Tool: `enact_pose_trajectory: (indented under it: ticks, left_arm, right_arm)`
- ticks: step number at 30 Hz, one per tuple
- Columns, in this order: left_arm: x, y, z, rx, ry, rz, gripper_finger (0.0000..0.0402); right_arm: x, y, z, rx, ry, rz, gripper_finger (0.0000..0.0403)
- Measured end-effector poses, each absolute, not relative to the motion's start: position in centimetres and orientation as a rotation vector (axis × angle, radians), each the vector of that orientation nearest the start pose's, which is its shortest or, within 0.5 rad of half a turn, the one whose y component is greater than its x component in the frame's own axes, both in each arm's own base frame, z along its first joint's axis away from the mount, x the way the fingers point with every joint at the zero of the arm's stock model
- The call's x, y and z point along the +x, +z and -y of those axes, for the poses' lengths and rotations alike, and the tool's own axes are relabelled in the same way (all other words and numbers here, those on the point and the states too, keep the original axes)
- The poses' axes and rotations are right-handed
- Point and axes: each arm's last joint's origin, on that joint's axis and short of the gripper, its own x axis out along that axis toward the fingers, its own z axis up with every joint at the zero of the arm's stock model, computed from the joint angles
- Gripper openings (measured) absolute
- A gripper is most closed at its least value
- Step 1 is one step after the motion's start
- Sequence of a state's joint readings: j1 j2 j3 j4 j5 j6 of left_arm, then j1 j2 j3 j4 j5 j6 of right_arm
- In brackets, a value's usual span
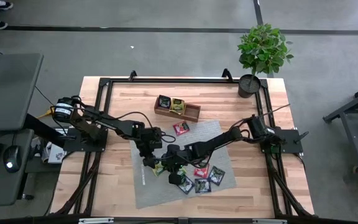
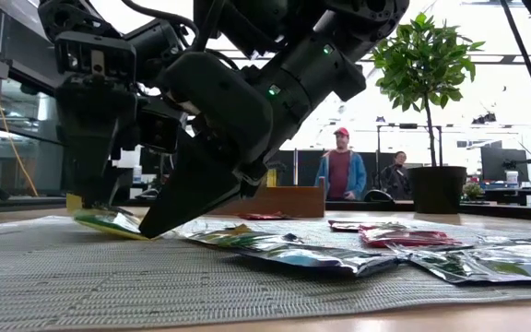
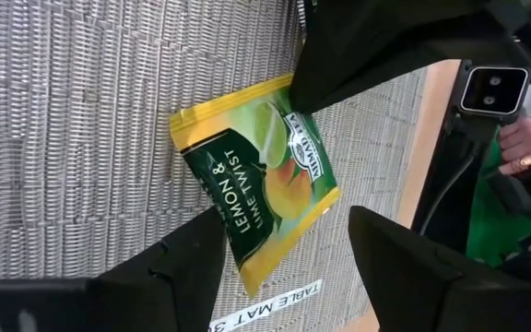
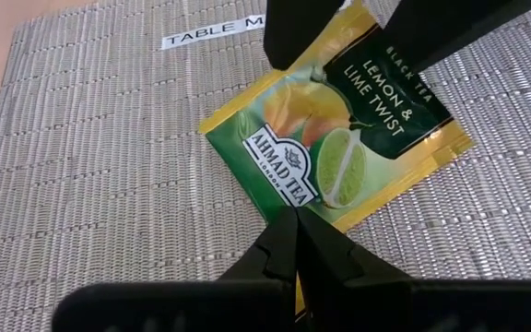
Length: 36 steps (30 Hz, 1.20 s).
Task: Pick & Place Tea
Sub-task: Put the yellow tea bag into the middle section of the wooden organizer
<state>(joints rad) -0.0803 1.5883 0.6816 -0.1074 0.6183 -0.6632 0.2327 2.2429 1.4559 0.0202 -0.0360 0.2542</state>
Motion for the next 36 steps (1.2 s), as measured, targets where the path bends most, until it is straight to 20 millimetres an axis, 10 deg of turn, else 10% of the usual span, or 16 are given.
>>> enact_pose_trajectory:
  ticks: [16, 24, 36]
  left_arm:
    - [27.0, 13.3, 3.7, -0.811, -0.244, -1.166, 0.0013]
    - [27.0, 13.3, 3.7, -0.754, -0.265, -1.153, 0.0003]
    - [26.9, 13.2, 3.6, -0.716, -0.257, -1.146, 0.0001]
  right_arm:
    - [45.7, 11.2, -10.8, 0.174, 0.174, -0.796, 0.0000]
    - [45.5, 12.2, -10.8, 0.177, 0.170, -0.798, 0.0000]
    - [41.3, 20.5, -8.8, 0.128, 0.029, -0.931, 0.0000]
